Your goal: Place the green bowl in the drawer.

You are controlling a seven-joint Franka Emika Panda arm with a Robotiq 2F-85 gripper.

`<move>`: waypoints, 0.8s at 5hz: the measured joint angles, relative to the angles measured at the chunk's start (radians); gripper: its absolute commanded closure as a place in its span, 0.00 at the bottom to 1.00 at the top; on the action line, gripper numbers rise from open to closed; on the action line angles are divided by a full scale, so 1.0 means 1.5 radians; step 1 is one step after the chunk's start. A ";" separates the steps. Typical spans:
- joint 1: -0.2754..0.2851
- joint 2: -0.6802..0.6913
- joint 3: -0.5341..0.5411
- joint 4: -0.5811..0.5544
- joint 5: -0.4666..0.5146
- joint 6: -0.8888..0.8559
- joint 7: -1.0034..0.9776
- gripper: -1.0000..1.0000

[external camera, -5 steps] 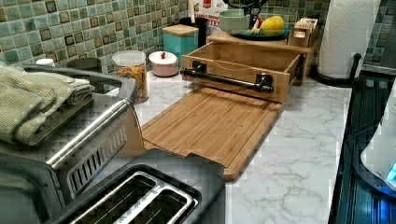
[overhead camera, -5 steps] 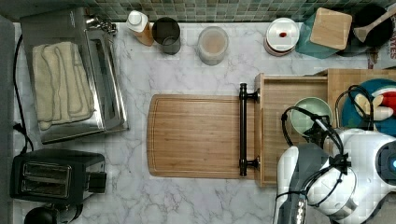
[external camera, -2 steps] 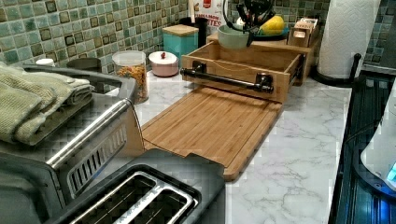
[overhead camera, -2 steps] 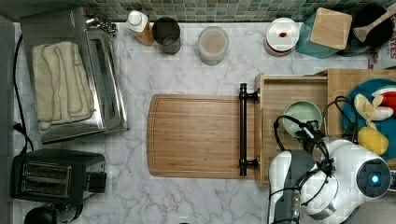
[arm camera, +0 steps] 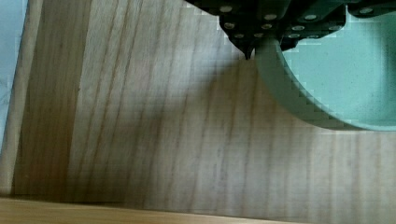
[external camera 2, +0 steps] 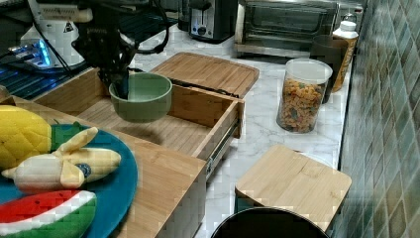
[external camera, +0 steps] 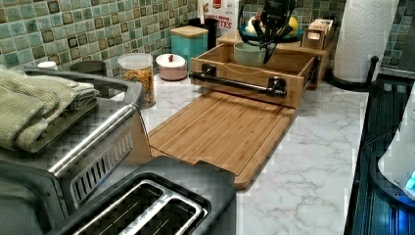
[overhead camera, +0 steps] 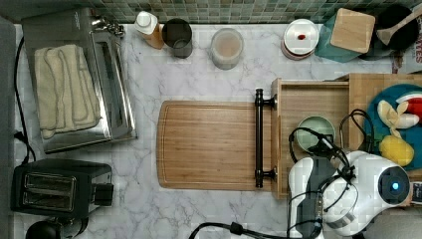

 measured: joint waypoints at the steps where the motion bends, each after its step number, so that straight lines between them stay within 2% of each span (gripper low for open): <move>1: -0.002 0.029 -0.005 0.000 0.000 0.000 0.000 1.00; 2: -0.002 0.045 -0.005 -0.001 0.000 -0.014 0.000 0.00; 4: -0.002 0.048 -0.005 -0.001 -0.009 -0.044 0.000 0.00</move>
